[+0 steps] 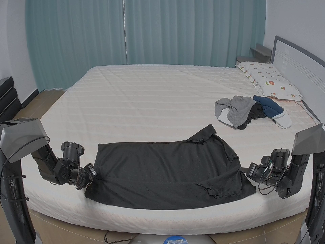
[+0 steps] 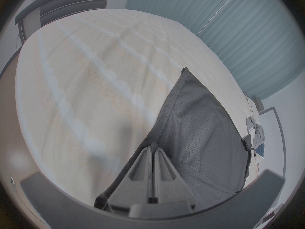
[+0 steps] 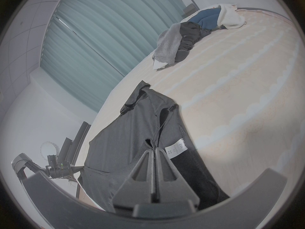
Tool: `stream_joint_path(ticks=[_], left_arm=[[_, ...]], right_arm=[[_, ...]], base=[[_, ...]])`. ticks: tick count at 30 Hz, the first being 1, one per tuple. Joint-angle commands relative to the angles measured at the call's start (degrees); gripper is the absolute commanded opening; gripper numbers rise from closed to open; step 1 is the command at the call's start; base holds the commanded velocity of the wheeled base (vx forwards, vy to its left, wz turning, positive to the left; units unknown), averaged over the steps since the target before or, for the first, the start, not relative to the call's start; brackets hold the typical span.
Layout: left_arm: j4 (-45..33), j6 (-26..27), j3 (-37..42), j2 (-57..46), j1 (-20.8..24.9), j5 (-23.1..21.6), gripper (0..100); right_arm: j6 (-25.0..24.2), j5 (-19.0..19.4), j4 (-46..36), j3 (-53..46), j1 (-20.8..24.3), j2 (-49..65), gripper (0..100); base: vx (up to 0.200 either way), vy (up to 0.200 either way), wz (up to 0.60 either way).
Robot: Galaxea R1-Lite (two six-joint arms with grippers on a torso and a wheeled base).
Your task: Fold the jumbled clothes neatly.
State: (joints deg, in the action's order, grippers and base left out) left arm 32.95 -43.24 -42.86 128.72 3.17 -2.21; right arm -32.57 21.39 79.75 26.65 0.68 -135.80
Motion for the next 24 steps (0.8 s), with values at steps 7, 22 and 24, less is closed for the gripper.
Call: stream_joint_path(ticks=[7, 22, 24], left_arm=[[0.01, 0.09, 0.06, 0.04, 0.08, 0.01, 0], [-0.17, 0.17, 0.24, 0.04, 0.08, 0.01, 100], [-0.17, 0.17, 0.24, 0.04, 0.08, 0.01, 100]], right_arm=[[-0.12, -0.74, 0.05, 1.04, -1.39, -0.52, 0], [-0.03, -0.74, 0.05, 0.77, 0.11, -2.01, 100], [-0.12, -0.74, 0.05, 0.86, 0.37, -2.01, 100]], base=[[0.0, 0.0, 0.0], [0.0, 0.0, 0.0], [0.0, 0.0, 0.0]])
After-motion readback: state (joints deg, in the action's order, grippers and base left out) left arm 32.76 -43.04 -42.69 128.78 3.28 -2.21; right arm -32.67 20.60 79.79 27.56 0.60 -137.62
